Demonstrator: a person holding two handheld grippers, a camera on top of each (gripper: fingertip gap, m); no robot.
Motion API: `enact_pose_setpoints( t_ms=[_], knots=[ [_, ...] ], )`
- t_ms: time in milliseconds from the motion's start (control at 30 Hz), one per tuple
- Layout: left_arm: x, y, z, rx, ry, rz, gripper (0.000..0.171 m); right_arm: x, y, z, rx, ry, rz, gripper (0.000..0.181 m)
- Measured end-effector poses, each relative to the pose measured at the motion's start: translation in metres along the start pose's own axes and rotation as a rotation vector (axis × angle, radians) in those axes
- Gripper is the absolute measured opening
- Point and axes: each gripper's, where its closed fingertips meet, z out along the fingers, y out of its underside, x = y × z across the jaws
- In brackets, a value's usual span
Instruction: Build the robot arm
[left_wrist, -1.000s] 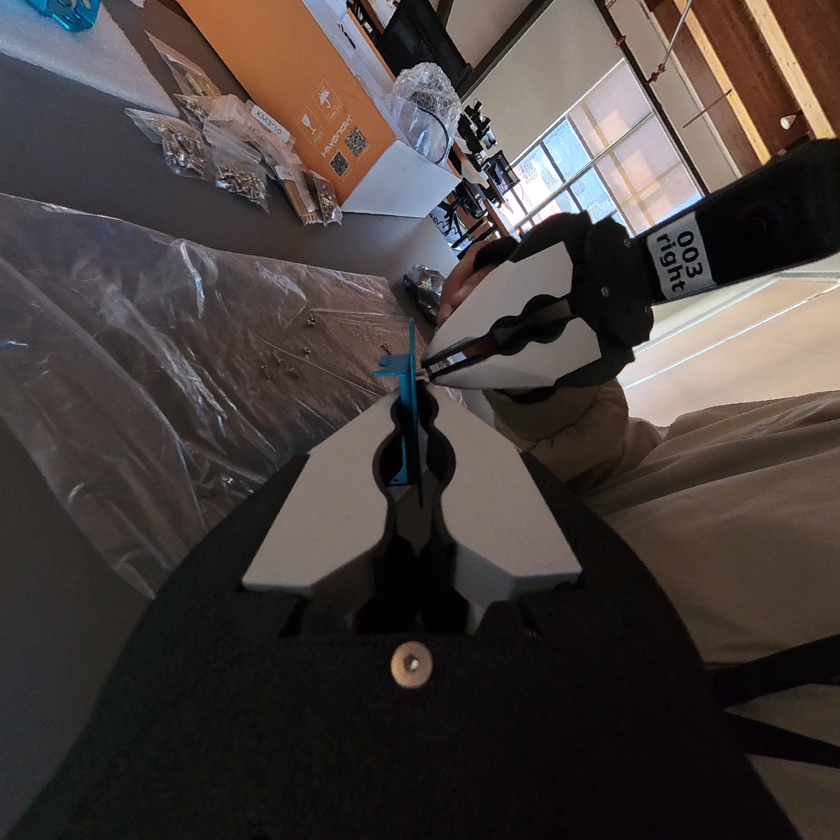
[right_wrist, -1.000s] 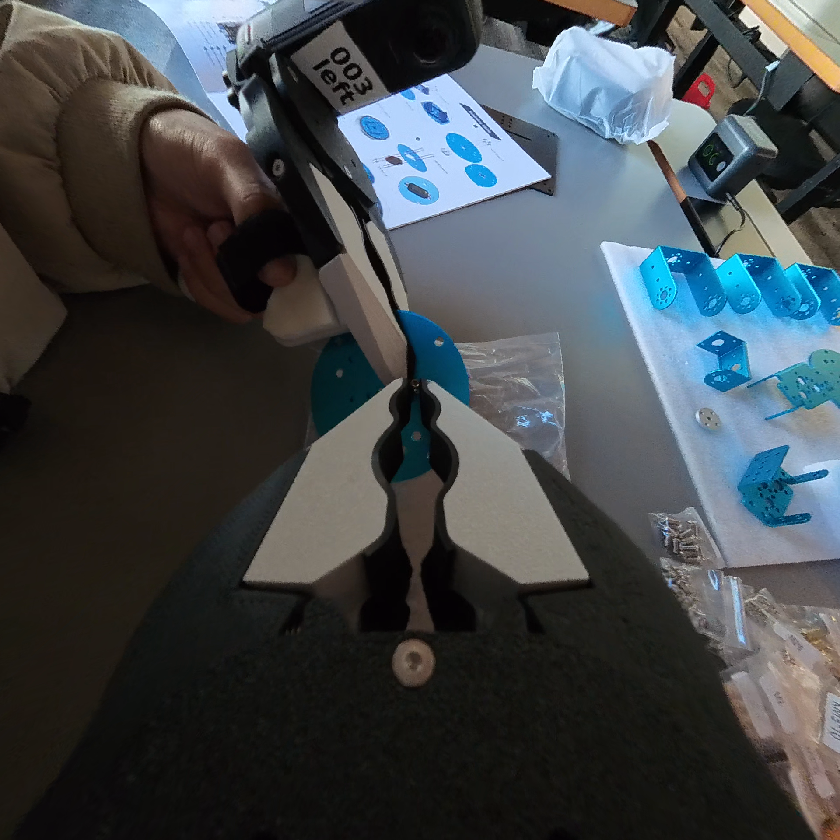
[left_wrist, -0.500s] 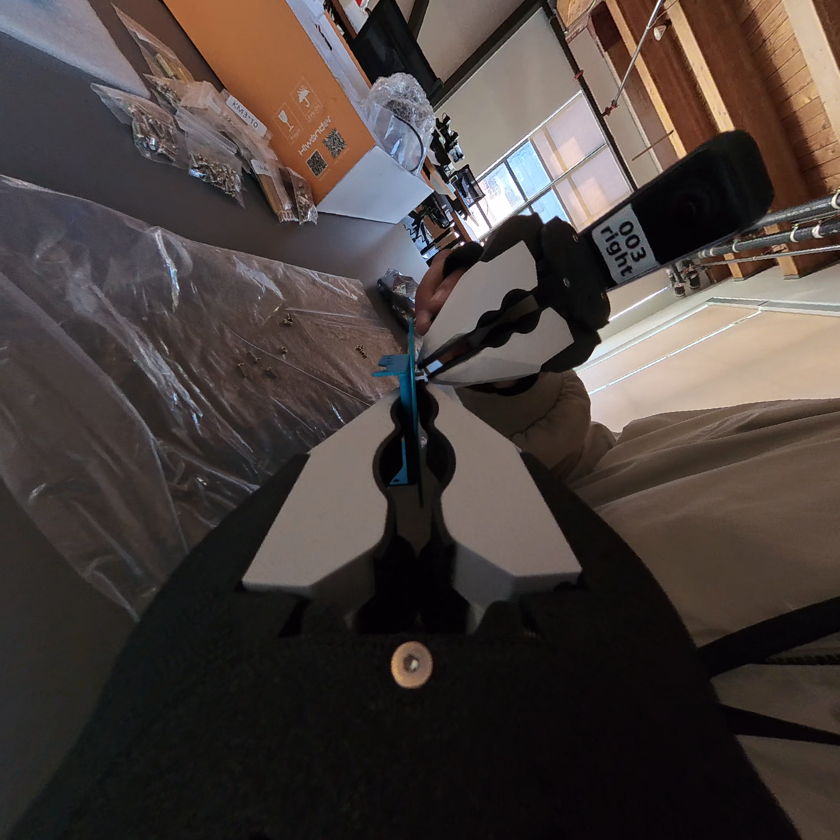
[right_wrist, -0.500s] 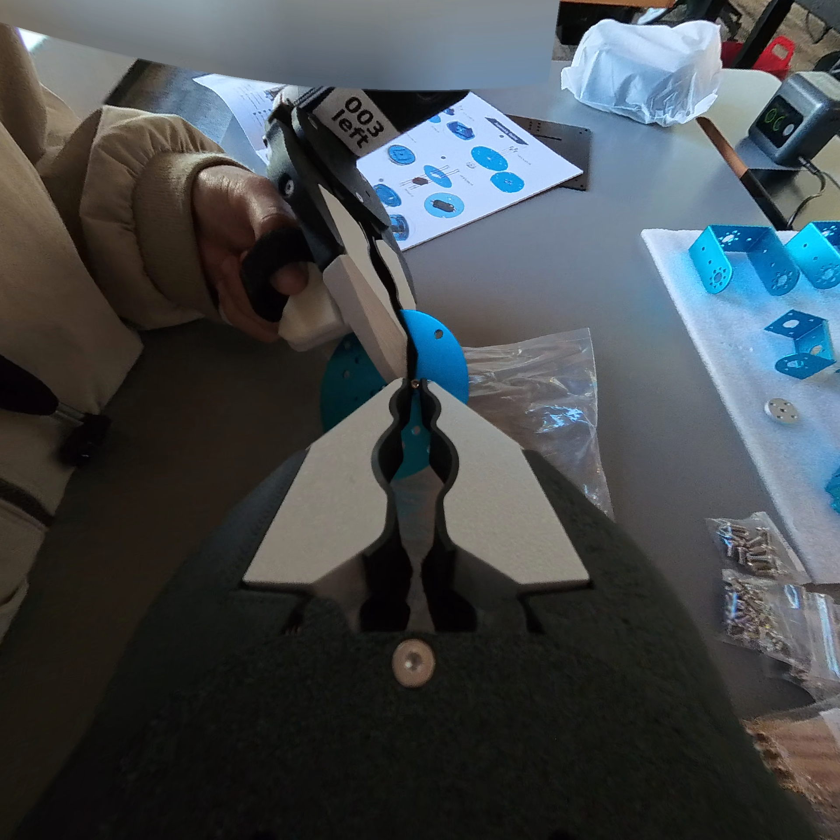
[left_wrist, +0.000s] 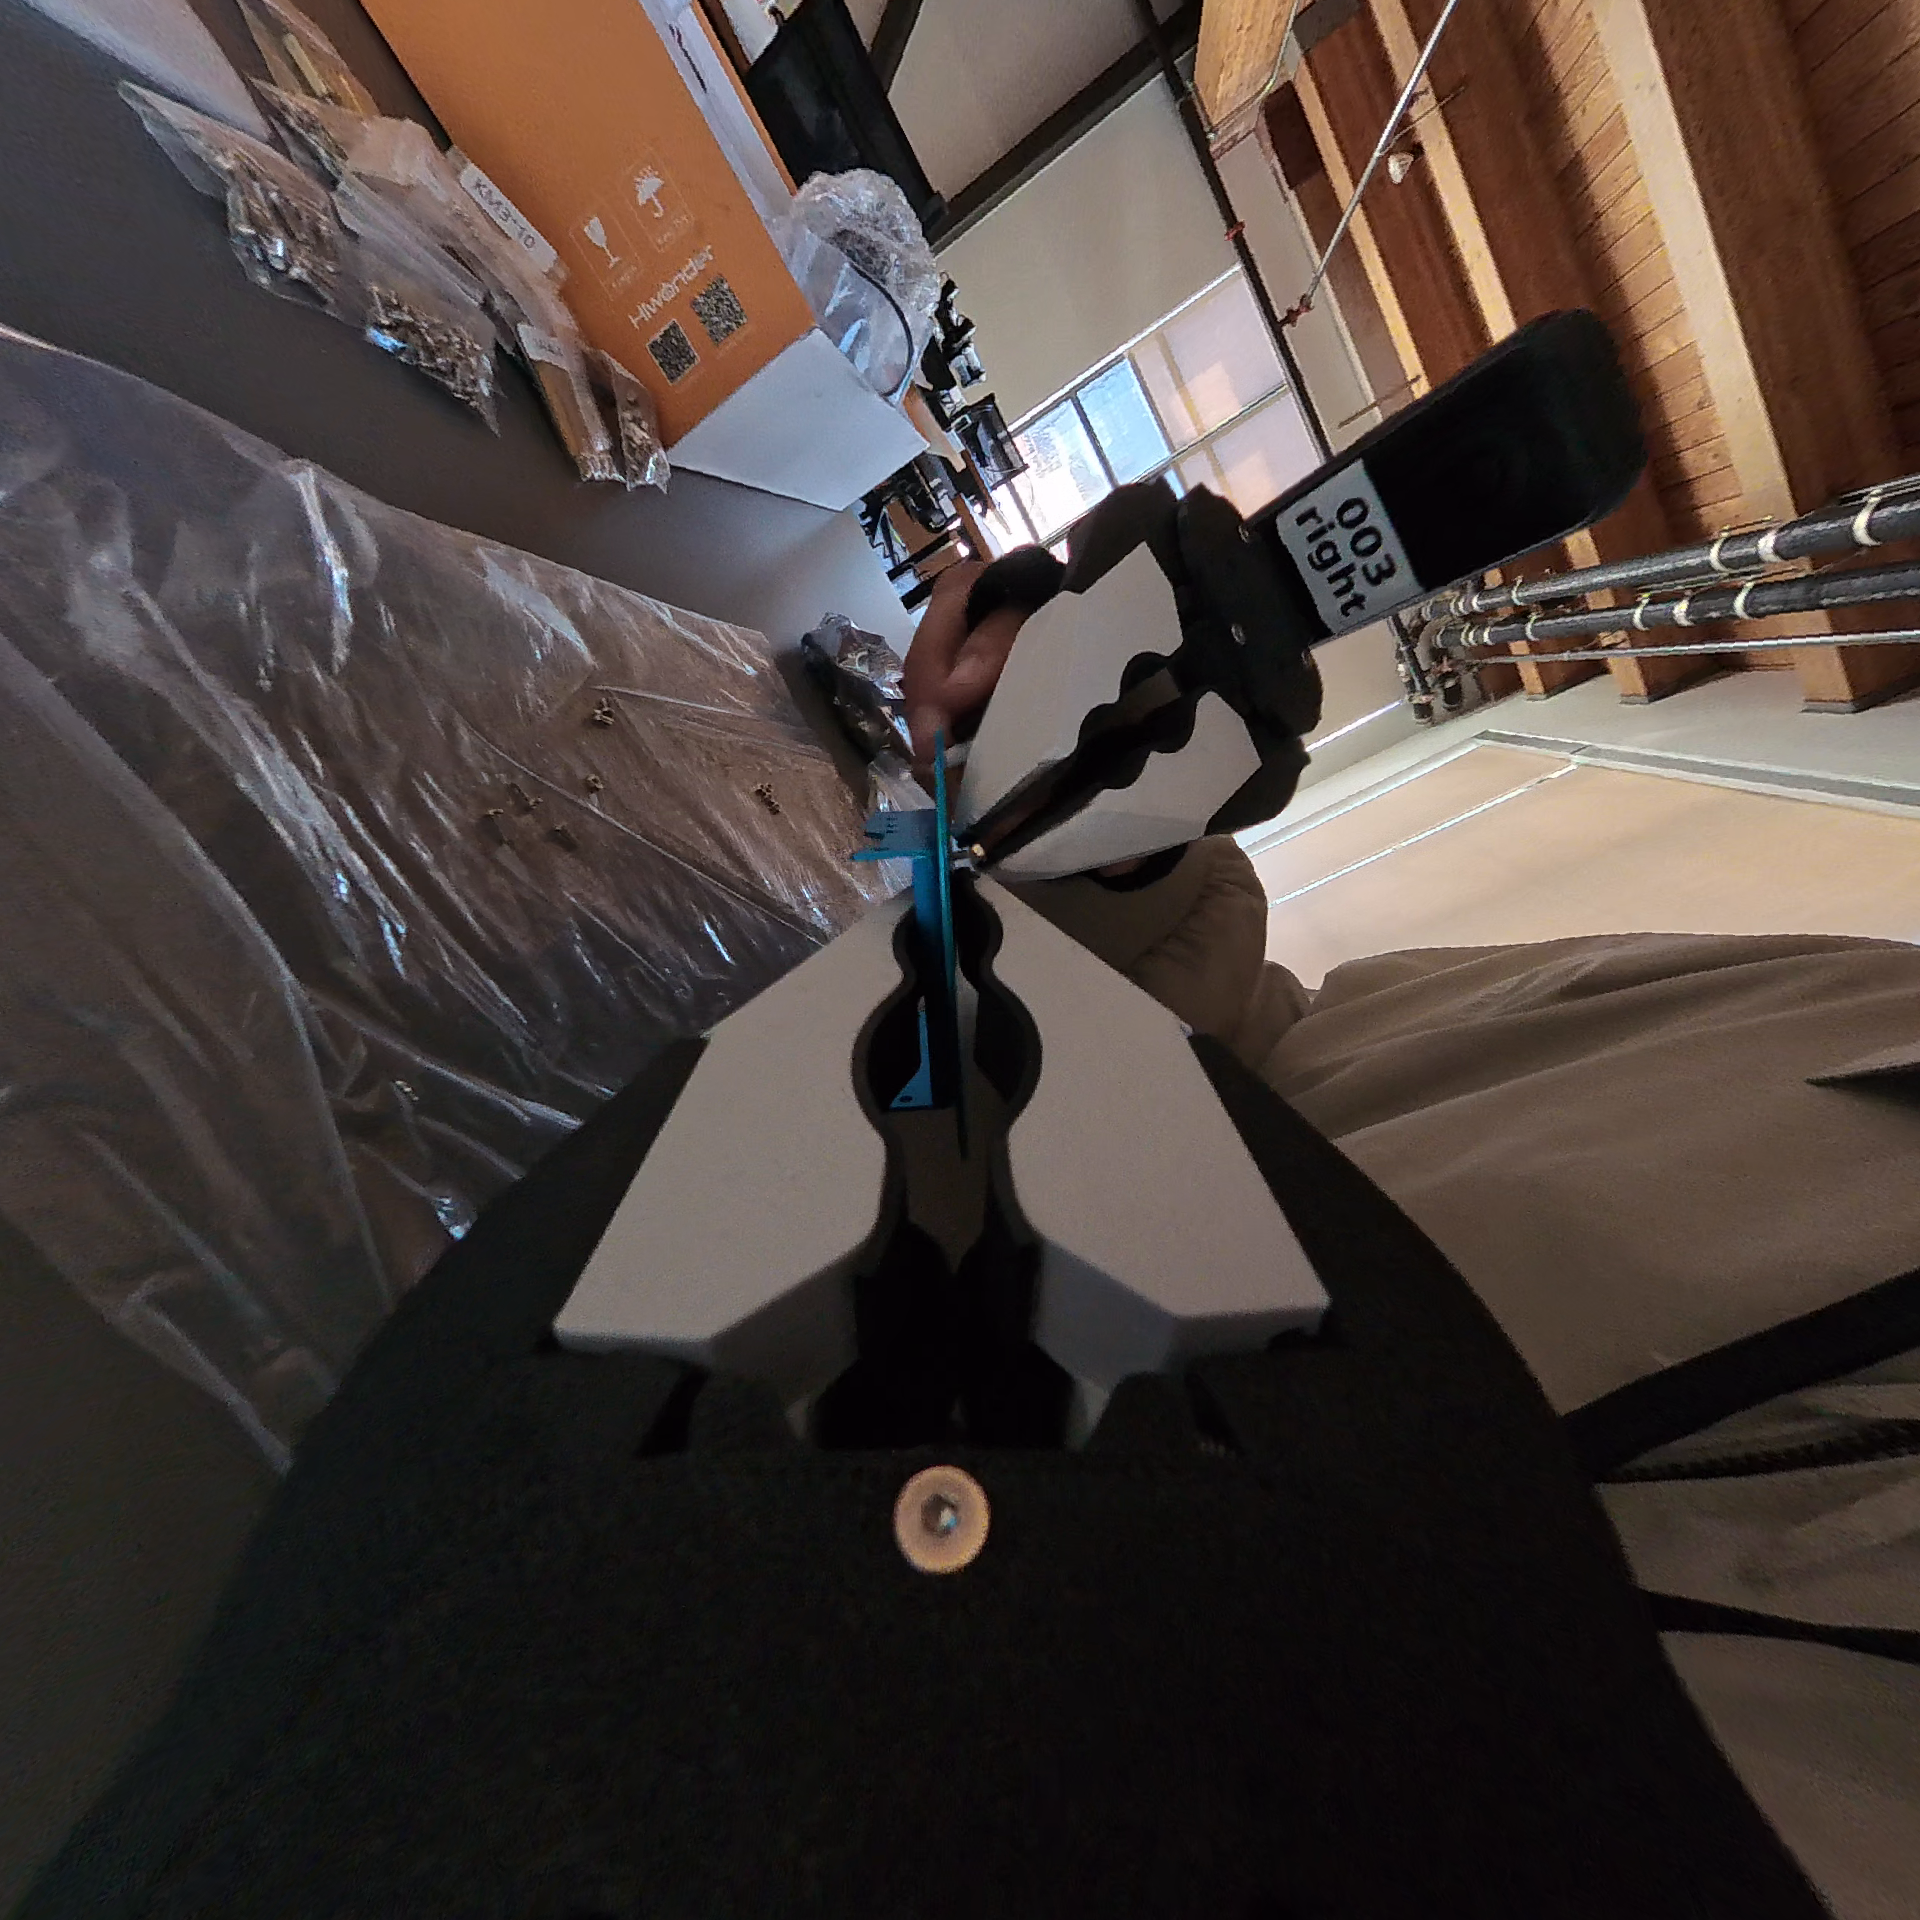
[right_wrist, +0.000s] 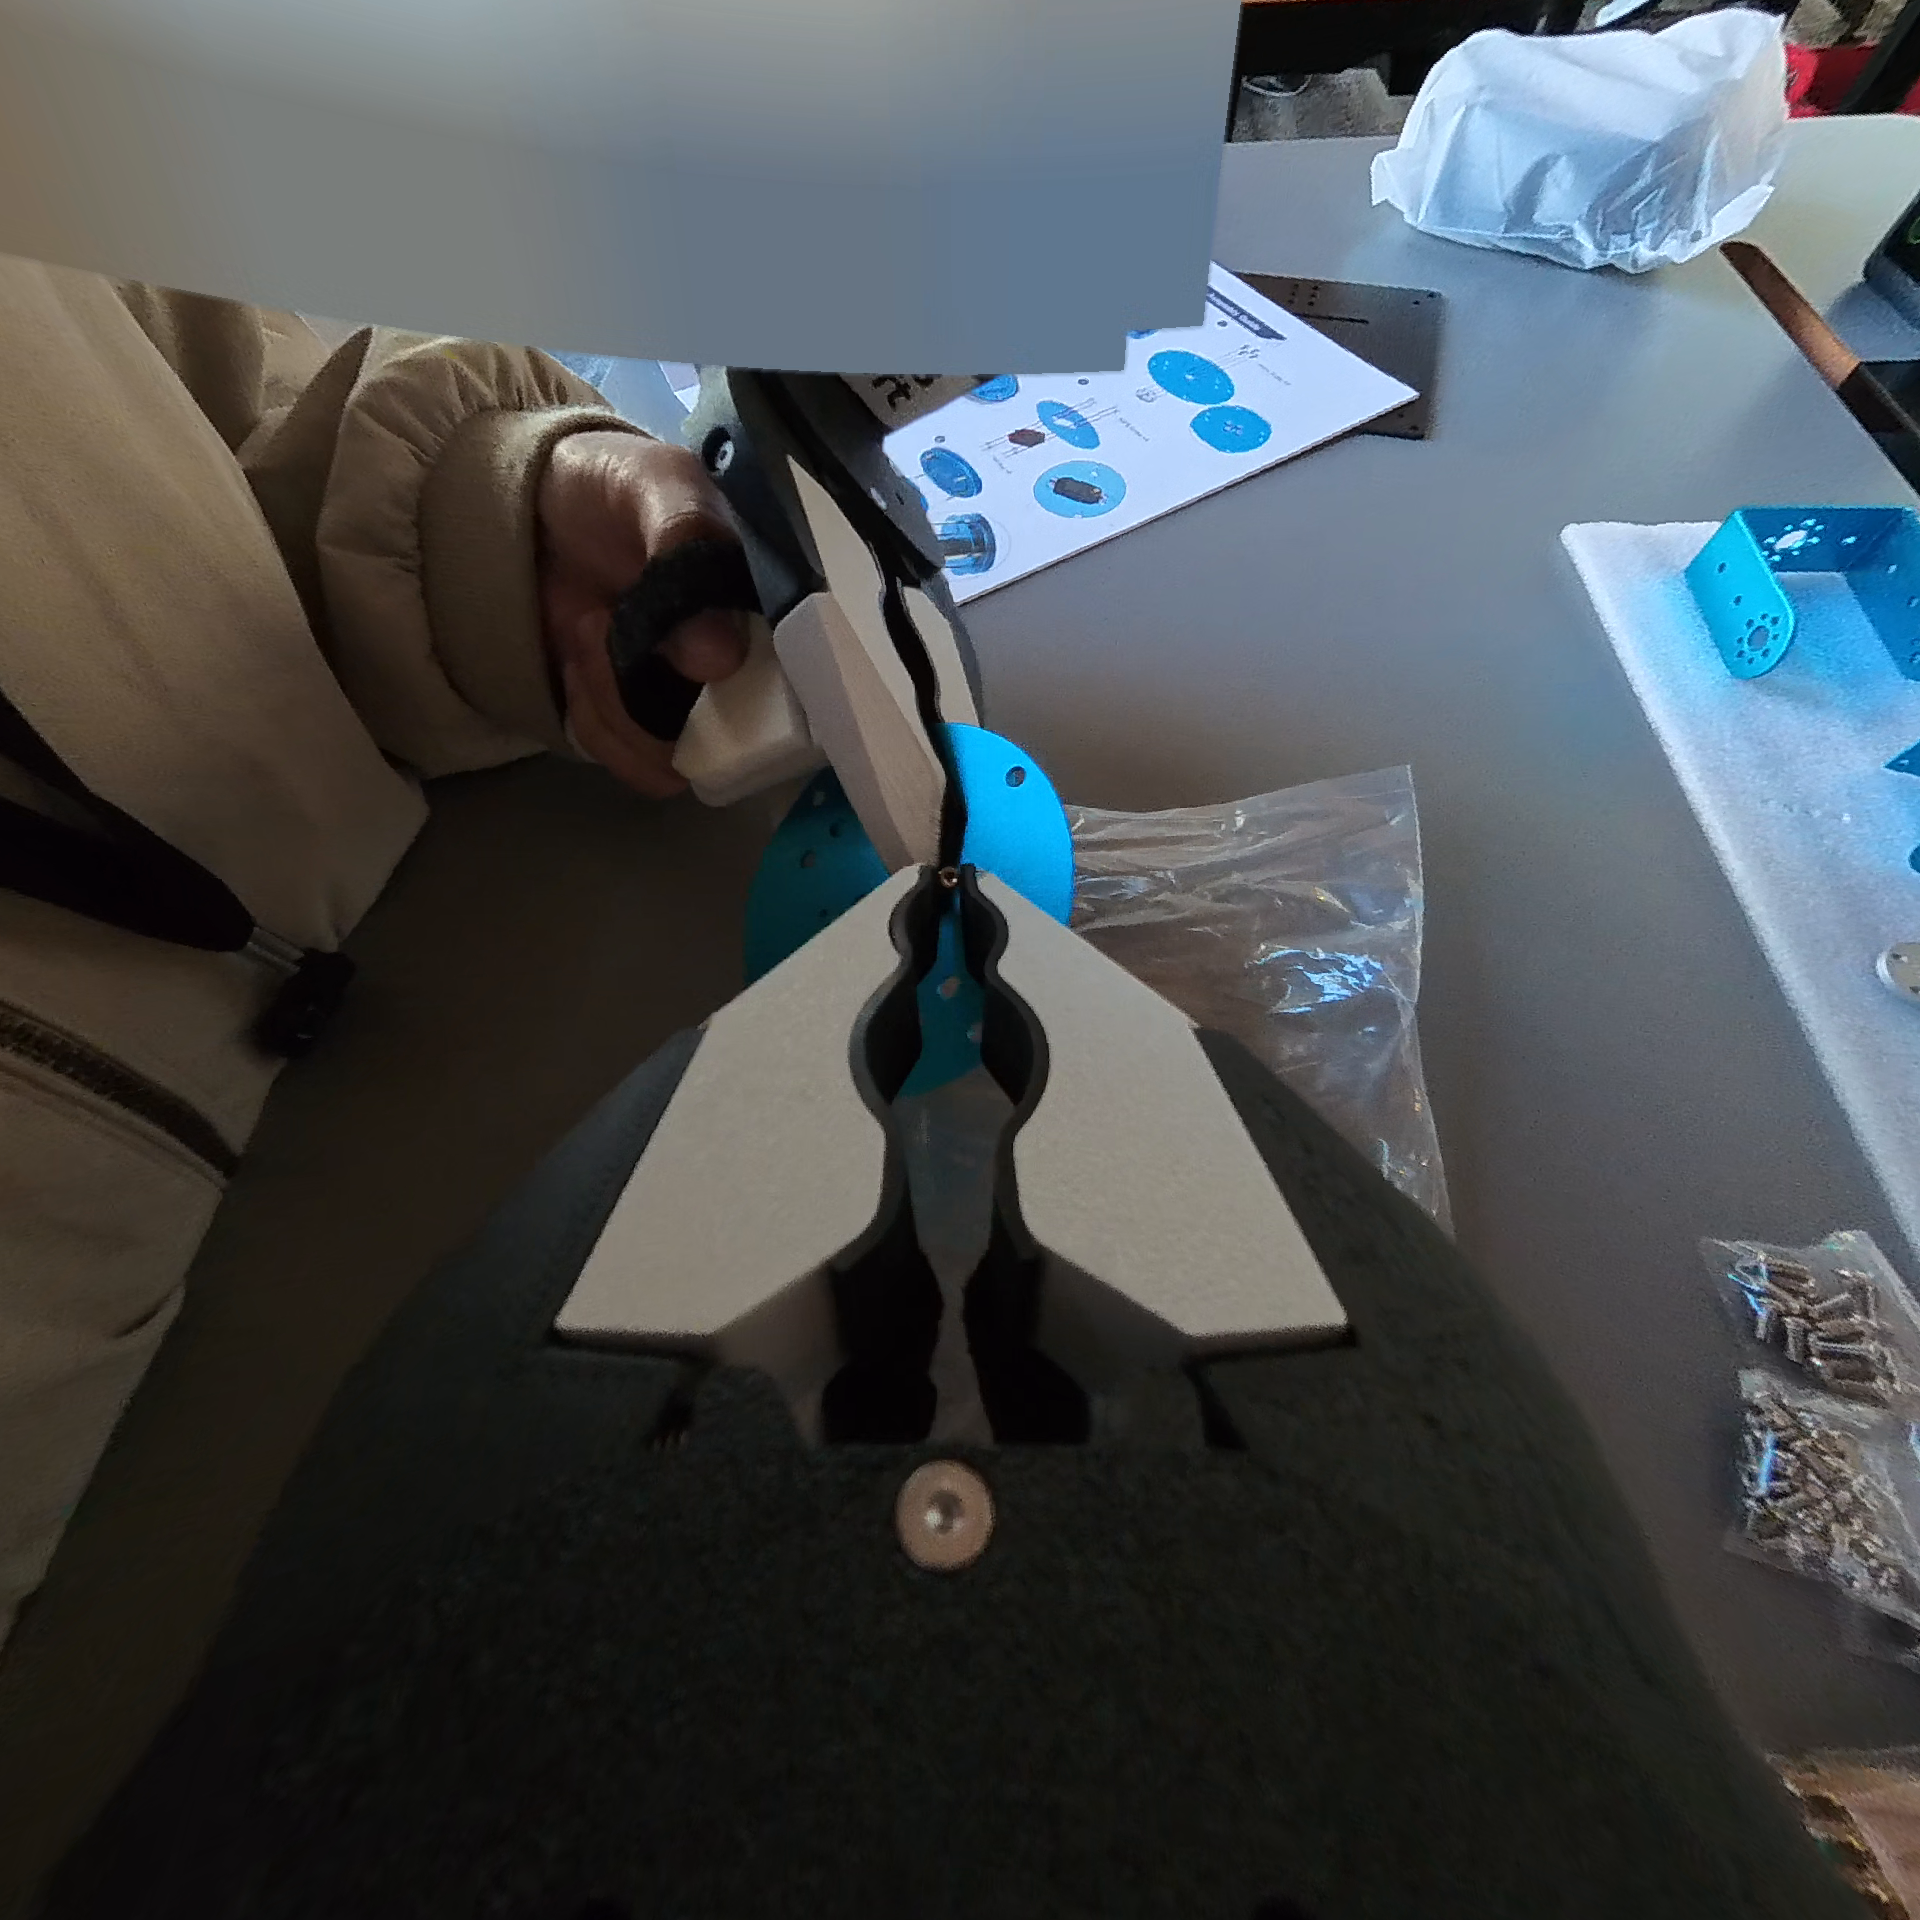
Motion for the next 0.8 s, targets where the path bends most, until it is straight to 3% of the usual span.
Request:
enact_pose_setpoints(
  t_ms=[800],
  knots=[
    [-0.0008, 0.0012, -0.0004, -0.003, 0.059, -0.115, 0.001, -0.0018, 0.0018, 0.0013, -0.009, -0.140, 0.074, 0.002]
  ],
)
